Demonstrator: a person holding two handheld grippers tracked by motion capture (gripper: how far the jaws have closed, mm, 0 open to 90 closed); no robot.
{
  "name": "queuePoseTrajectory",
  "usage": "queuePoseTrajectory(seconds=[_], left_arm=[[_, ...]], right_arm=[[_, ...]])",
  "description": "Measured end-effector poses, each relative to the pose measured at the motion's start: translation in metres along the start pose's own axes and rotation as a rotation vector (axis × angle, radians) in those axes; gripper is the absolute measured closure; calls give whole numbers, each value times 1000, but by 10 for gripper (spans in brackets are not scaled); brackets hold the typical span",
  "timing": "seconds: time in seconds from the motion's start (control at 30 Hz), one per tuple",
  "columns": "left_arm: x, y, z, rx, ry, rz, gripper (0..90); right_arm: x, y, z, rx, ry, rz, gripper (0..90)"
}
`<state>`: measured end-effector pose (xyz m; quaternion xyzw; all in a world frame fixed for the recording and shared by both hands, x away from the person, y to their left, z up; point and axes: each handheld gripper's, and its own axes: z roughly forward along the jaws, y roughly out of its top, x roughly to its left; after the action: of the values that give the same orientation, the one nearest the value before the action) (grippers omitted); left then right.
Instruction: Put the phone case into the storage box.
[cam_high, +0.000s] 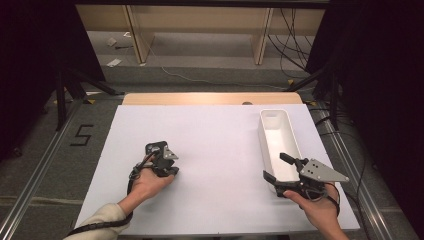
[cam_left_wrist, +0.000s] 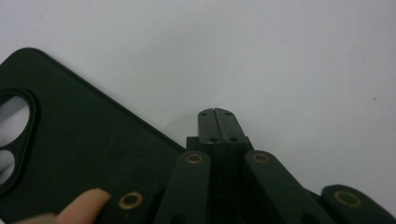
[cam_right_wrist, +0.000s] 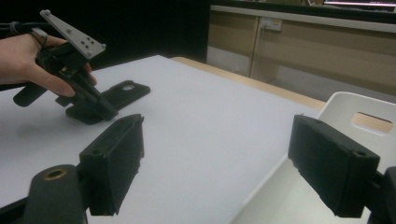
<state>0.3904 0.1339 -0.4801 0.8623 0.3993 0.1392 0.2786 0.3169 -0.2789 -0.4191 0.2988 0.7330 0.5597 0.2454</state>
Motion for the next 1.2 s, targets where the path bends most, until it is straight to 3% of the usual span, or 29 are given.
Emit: queuePoseTrajectory(seconds=[0.63,1.2], left_arm=[[24,-26,-21,38,13,-65,898],[38,-36,-30,70,89,-92,897]], right_arm=[[0,0,0,0,0,2,195],[0,0,-1,-1,-3,2,194]])
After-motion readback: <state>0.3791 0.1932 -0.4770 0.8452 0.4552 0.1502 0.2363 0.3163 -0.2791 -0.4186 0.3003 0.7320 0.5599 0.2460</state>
